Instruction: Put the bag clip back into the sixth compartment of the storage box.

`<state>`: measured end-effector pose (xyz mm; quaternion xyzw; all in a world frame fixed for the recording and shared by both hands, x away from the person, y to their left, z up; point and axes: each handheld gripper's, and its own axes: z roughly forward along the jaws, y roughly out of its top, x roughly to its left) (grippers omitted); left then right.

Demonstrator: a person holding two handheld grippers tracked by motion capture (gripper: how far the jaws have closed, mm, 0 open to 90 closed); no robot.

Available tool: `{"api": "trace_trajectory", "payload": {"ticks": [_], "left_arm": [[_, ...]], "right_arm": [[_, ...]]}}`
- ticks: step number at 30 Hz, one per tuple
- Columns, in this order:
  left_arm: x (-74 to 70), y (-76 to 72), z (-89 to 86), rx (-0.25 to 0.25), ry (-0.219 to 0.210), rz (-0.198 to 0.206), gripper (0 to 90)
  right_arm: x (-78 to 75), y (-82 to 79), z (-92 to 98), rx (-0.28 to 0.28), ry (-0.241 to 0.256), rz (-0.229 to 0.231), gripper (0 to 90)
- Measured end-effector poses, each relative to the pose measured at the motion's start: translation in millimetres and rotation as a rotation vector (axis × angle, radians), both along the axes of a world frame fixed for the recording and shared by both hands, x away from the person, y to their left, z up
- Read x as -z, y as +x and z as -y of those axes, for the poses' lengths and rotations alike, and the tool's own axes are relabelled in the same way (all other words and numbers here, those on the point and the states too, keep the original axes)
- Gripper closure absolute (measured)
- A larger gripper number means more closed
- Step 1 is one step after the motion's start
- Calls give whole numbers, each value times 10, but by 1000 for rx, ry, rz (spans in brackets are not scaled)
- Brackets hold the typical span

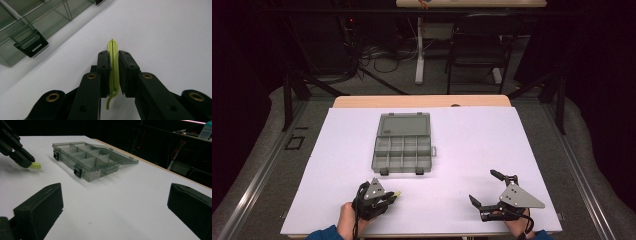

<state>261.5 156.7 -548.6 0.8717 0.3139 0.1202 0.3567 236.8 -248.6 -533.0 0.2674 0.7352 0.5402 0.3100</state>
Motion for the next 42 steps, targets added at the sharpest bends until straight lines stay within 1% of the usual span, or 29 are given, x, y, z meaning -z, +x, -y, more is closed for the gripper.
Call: {"api": "trace_trajectory", "payload": {"ticks": [2,8,15,17,21,25,34,35,42], "left_arm": [[-4,7,-15,0,6,5,795],[-10,19,-50,-15,4,12,795],[-22,25,-77,-29,-3,9,795],[-29,32,-89,-24,6,14,796],[-28,40,-103,-33,-3,17,796],[-39,44,-119,-37,-3,13,796],[-54,54,-170,-53,-5,26,796],[-59,53,-176,-55,-6,23,796],[-77,66,-223,-68,-8,37,796]], "right_arm": [[0,-1,0,-1,0,0,0],[0,0,0,-1,3,1,0],[-1,-3,3,1,1,-4,0],[-2,-3,4,1,1,-6,0],[0,0,3,0,1,-3,0],[0,-1,4,-4,5,-7,0],[-3,-3,7,-2,1,-8,0],[-3,-3,7,-3,0,-11,0],[2,3,4,-3,4,-8,0]]}}
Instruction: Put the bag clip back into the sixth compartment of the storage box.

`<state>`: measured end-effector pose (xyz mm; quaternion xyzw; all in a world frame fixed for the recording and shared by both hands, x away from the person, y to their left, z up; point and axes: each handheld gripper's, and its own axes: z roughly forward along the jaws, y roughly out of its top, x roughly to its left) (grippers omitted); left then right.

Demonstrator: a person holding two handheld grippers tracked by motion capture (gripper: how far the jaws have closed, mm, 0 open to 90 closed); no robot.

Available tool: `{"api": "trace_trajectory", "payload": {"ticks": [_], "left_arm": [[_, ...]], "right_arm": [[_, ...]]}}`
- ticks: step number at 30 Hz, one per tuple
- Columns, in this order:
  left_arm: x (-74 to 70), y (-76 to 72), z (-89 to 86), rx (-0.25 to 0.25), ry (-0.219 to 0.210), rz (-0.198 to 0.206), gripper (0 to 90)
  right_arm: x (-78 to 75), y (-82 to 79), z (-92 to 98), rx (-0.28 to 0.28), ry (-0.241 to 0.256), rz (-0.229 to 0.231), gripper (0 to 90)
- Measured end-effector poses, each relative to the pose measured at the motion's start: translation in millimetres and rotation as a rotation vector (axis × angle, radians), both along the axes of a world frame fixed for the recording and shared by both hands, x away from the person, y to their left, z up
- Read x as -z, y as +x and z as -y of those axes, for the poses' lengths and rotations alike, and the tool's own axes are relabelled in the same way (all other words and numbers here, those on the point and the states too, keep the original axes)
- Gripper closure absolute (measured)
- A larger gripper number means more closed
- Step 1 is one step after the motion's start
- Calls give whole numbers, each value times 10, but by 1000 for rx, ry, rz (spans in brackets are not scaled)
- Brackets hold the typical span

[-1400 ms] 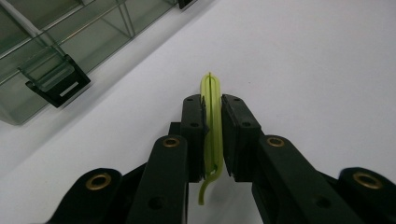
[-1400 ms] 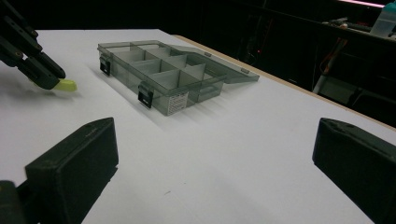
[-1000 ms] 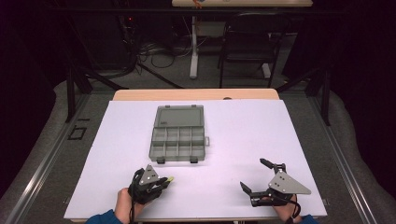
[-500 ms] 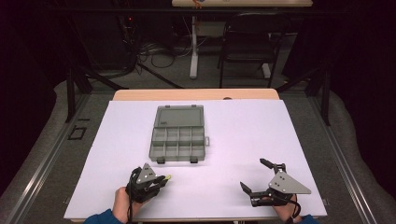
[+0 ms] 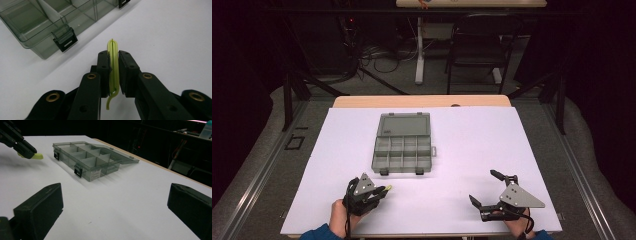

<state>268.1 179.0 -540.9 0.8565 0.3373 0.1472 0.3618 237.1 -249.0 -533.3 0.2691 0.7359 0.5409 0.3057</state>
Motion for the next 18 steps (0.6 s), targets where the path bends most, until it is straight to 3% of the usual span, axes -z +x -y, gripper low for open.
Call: {"api": "trace_trajectory", "payload": {"ticks": [18], "left_arm": [[-74,27,-72,-20,-5,22,796]], "right_arm": [[4,5,-1,0,0,-6,0]]}}
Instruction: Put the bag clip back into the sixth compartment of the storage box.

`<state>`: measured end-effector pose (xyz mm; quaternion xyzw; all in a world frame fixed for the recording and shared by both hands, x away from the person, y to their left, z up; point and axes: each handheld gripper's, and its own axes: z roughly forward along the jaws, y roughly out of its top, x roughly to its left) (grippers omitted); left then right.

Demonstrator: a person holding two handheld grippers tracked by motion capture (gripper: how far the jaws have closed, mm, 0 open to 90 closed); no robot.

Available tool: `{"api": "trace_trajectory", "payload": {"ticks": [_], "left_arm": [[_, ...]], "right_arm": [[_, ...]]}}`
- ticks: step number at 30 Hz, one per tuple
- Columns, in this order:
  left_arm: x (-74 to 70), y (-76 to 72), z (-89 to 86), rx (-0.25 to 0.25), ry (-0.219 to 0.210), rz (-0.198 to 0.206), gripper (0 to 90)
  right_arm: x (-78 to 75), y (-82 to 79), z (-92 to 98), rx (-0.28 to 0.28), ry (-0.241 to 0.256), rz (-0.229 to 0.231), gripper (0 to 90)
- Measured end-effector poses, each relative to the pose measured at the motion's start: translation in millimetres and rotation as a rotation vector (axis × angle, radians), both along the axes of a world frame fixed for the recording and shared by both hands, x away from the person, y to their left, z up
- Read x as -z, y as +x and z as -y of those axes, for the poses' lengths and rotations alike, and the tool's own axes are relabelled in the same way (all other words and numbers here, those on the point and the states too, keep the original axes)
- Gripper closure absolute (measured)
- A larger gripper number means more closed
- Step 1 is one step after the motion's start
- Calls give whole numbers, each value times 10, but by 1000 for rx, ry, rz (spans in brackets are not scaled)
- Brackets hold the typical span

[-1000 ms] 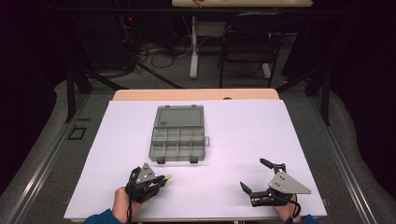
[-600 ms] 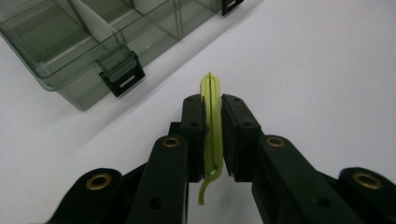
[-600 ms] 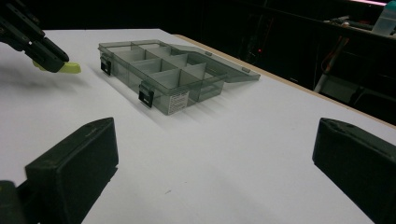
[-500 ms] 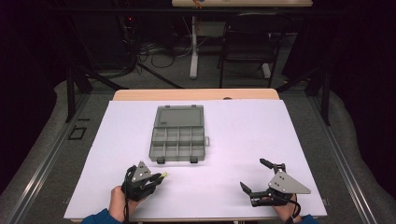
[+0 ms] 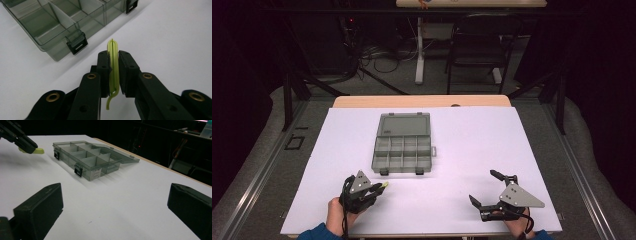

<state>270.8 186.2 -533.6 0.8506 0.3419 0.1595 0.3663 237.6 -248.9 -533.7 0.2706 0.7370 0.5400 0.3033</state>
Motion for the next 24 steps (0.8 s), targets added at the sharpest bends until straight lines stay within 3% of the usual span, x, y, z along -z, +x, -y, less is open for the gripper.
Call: {"api": "trace_trajectory", "payload": {"ticks": [24], "left_arm": [[-167,54,-37,-26,-22,60,796]], "right_arm": [[4,3,-4,0,-5,-5,0]]}}
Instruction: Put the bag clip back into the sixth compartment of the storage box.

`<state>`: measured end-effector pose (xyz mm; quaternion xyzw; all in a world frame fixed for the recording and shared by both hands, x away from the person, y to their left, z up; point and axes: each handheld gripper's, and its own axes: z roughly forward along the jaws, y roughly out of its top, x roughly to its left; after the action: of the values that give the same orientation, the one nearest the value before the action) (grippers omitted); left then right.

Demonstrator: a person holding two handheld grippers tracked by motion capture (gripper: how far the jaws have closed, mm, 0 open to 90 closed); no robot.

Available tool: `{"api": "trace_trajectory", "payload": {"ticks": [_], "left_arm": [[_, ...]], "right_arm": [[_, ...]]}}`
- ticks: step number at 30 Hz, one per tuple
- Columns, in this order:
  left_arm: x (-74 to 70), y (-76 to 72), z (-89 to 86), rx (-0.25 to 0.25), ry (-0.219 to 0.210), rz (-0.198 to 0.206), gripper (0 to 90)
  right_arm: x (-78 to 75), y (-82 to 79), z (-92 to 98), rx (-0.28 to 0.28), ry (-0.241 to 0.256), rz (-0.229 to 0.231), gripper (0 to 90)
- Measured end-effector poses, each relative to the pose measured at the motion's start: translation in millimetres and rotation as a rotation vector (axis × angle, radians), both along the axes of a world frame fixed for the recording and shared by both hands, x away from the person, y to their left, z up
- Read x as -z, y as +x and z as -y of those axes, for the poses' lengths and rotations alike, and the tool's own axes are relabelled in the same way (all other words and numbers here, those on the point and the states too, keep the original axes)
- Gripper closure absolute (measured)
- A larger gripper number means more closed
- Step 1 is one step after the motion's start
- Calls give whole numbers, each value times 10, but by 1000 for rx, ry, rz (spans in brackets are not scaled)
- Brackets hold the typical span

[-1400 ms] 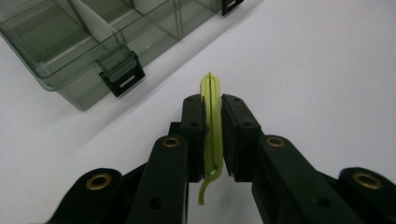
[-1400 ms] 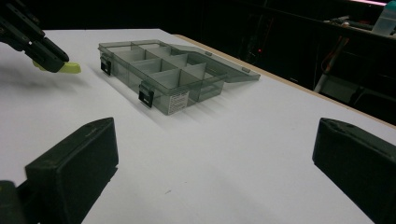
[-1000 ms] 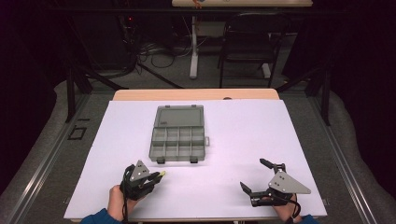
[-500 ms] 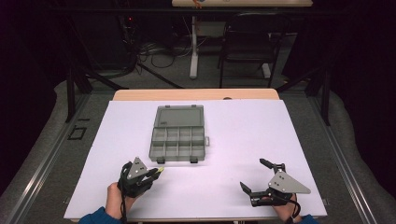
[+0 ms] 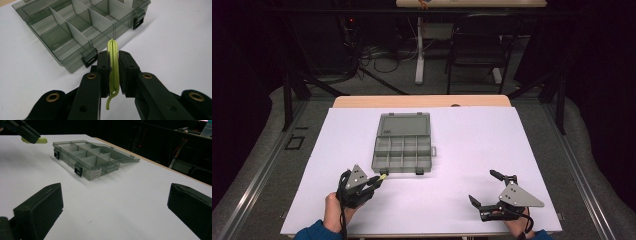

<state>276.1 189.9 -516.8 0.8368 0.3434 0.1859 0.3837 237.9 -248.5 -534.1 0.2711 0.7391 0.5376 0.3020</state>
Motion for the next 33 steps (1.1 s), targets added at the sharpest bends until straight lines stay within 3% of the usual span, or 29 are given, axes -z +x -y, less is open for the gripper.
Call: {"api": "trace_trajectory", "payload": {"ticks": [33], "left_arm": [[-164,116,-15,-17,-30,53,796]], "right_arm": [[4,5,-1,-4,-1,1,0]]}}
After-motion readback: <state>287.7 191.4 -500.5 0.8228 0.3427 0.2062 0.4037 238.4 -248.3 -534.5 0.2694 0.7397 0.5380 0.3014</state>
